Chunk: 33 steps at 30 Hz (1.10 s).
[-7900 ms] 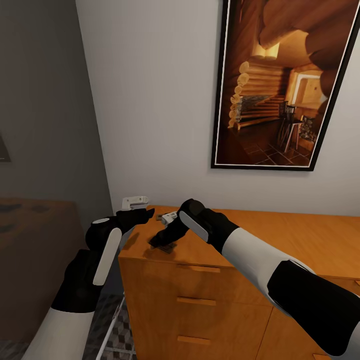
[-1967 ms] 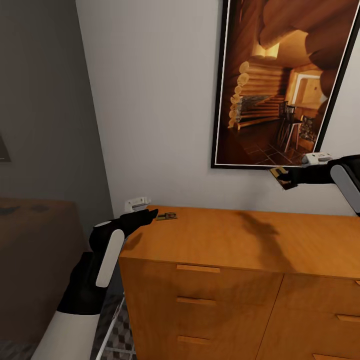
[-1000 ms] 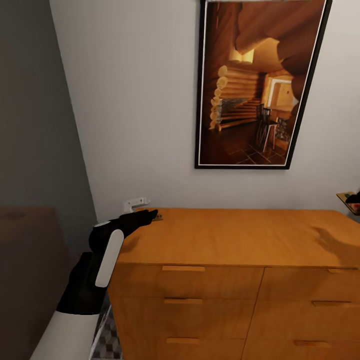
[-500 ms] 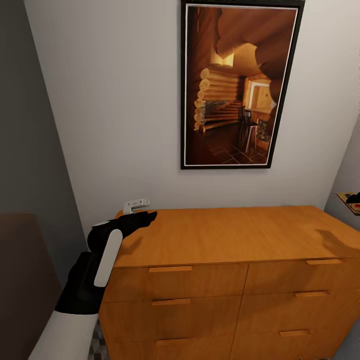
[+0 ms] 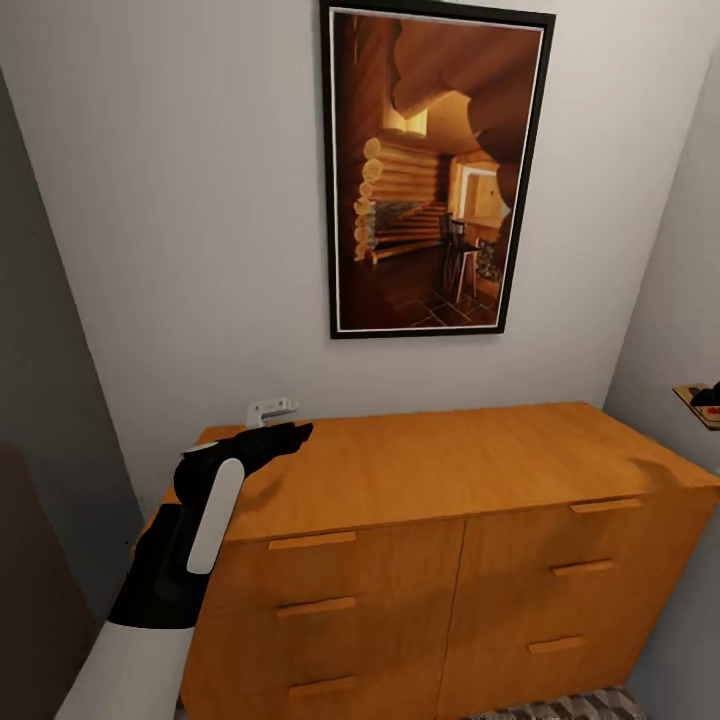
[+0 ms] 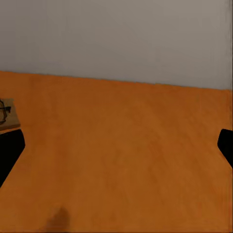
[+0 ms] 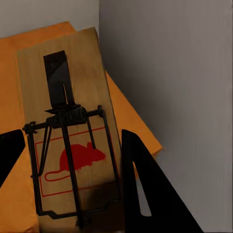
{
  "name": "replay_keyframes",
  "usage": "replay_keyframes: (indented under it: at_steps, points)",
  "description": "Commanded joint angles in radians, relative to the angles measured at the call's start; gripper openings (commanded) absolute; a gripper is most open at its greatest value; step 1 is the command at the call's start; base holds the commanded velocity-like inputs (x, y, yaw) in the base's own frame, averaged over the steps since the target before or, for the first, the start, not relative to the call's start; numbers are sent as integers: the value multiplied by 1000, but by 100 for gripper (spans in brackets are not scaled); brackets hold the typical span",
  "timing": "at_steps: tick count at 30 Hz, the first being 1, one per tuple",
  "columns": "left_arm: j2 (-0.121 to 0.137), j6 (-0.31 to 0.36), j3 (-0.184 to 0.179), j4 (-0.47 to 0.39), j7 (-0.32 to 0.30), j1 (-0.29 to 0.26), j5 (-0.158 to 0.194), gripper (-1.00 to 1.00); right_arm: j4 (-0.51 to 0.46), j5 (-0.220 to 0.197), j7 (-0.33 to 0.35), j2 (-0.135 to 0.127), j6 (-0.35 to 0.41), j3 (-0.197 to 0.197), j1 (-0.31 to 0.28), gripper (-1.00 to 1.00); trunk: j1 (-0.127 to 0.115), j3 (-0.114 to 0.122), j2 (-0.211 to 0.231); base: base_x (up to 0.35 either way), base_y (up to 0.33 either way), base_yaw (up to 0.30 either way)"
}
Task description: Take the four mousetraps from the cabinet in the bathroom and place them on the bathroom floor. Make sure all four end up on the same floor surface, and ensure that at least two of them are either under or directly next to the same bathroom sink.
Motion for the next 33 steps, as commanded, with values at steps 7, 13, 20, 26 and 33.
replay_keyframes:
  at_steps: [7,13,20,26,33]
  points:
    - [0,3,0,0,10,-1,10,100,-1,7,7,1,2,4,-2,-100,0,-1,-1,0,0,-148]
    - [0,5,0,0,10,-1,11,100,-4,6,9,5,2,4,-2,-100,0,-1,-1,0,0,-15]
    - [0,5,0,0,10,-1,10,100,-5,5,8,9,2,5,-2,-100,0,-1,-1,0,0,-1]
    - [1,5,1,0,10,-1,10,100,-5,6,8,9,2,5,-2,-100,0,-1,-1,0,0,0]
    - [0,11,0,1,11,-1,10,100,-5,6,9,8,2,4,-2,-100,0,-1,-1,0,0,0]
